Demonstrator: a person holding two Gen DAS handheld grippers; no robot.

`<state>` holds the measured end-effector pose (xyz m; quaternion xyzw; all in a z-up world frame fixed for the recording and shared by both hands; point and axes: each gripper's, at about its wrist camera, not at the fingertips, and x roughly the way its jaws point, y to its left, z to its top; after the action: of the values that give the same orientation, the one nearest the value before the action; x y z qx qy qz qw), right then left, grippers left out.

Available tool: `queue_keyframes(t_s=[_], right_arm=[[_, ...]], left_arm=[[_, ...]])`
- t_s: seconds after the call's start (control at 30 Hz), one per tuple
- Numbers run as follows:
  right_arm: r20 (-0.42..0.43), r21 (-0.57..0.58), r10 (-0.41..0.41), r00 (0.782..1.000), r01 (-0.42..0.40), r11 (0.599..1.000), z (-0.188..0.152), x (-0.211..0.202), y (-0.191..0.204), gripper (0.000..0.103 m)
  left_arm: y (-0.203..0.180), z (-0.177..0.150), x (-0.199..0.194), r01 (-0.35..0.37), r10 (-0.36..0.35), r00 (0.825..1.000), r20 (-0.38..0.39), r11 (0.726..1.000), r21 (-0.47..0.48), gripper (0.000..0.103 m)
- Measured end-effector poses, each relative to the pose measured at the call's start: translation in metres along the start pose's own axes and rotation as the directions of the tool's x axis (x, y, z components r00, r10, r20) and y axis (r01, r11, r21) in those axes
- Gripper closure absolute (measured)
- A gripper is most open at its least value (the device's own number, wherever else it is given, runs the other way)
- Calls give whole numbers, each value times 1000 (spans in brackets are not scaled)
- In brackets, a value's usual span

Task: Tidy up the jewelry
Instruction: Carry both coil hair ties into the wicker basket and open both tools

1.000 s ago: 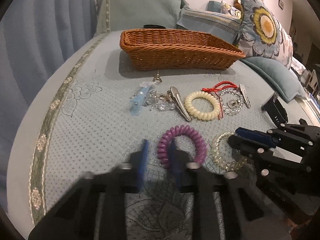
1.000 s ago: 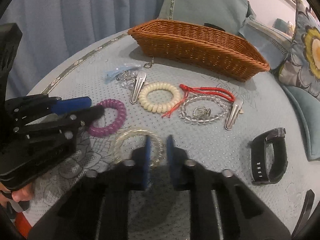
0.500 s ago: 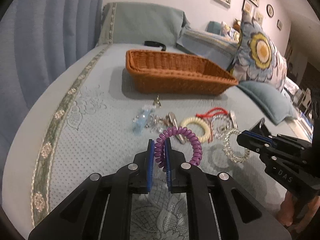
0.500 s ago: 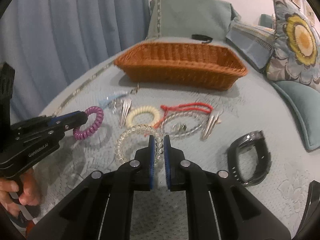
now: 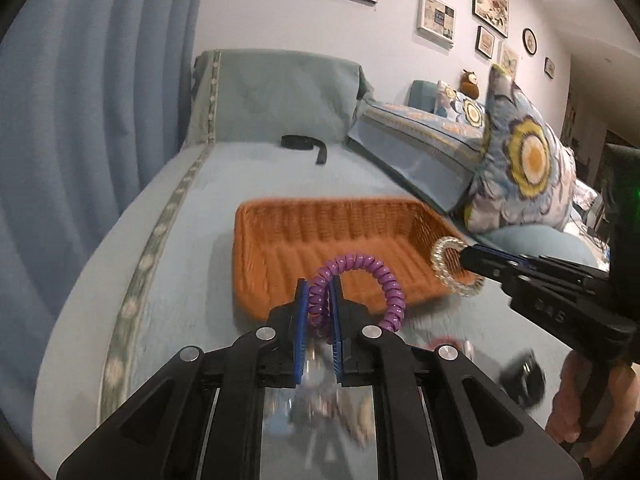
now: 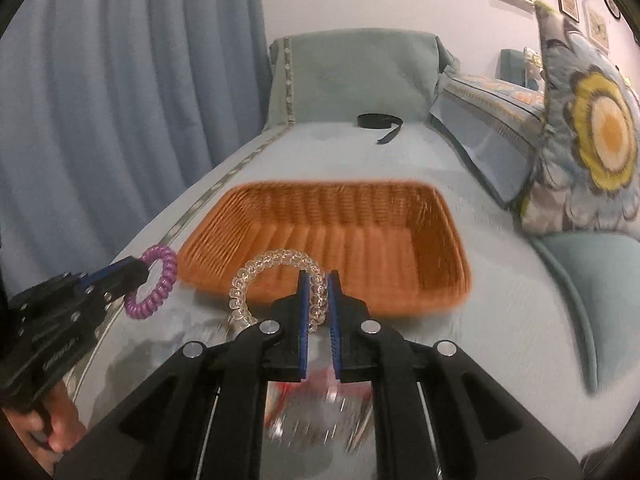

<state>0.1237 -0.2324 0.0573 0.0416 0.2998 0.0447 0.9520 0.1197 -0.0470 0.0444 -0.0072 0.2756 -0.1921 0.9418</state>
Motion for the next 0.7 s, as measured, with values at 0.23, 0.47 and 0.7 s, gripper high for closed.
queue_keyframes(t_s=[0.23,0.47,0.7], right_arm=[[-173,-5,-55,983,55,999,40,94,-16,96],[-291,-29,-115,950,111,993,29,135,-27,96],[-297,42,-68,952,85,996,26,129,-41,91]], left_arm=[[6,34,84,2,-2,995,-95,1000,-1,95],[8,31,125,-67,71,985,-160,997,28,95],[5,26,117,-67,72,985,-155,997,38,69]])
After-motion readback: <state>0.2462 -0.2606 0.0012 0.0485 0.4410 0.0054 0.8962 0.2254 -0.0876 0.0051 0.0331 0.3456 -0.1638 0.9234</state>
